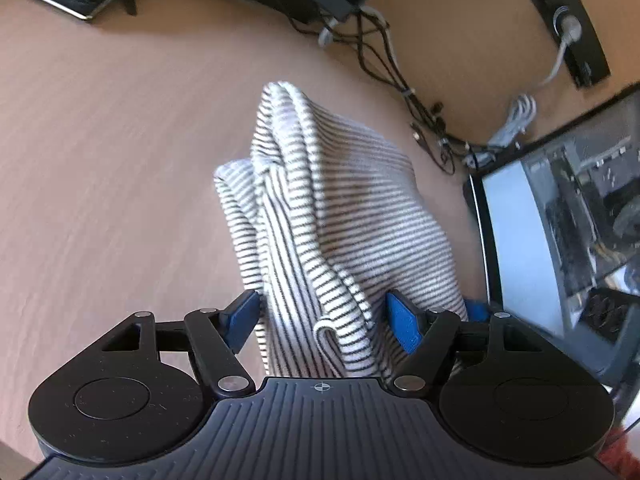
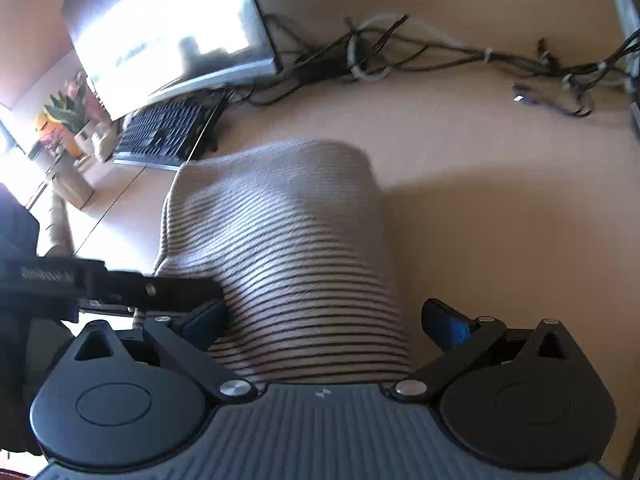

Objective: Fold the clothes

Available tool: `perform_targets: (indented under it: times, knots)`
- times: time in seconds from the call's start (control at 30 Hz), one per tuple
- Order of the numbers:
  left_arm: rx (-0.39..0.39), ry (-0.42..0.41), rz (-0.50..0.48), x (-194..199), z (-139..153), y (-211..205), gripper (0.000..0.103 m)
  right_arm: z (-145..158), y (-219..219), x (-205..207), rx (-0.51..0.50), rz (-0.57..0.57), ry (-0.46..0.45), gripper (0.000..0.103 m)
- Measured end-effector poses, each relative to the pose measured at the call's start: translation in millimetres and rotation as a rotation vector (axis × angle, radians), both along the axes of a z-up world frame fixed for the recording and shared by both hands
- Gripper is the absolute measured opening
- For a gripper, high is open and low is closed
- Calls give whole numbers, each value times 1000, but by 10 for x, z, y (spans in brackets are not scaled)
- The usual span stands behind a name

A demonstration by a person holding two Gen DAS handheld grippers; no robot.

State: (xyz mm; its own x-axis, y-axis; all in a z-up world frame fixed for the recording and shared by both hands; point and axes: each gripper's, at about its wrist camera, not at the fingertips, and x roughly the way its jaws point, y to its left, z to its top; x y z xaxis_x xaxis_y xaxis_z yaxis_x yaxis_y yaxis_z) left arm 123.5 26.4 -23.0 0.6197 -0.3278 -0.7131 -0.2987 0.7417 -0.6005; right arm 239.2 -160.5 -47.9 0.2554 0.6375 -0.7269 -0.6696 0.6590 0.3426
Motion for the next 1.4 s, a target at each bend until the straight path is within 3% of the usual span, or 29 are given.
perform_targets:
  times: [0.13,0.27,0.3,0.37,0.4,0.6,0.87,1.03,1.17,1.4]
  knots:
    - [22,-12,-40,79,-8,-110,85,86,-116,43,-1,-38,-34,103]
    - [88,-34,-79,130,12,-221,82,63,-213,113,16,-68,-15,102]
    - [103,-38,-86,133,19,-238,81,46,-225,115,23,-60,-8,98]
    - [130,-45,-100,138,31,-272,80,17,-199,114,49,-25,28,79]
    - [130,-43,-103,132,35,-256,76,2,-147,105,49,-18,37,76]
    - [144,-31,-51,8,43,-2,73,-62,196,71,66,18,69,78]
    - [55,-23,22,-163,33,222,71,-44,441,117,82,92,42,79]
    - [29,2,53,-91,-16,214,73,-167,363,273,128,129,142,83]
    - [38,-18,87,-147,-37,182,72,-319,323,396,226,114,275,82]
    - [98,-57,140,-289,48,240,67,-271,694,373,228,156,279,75]
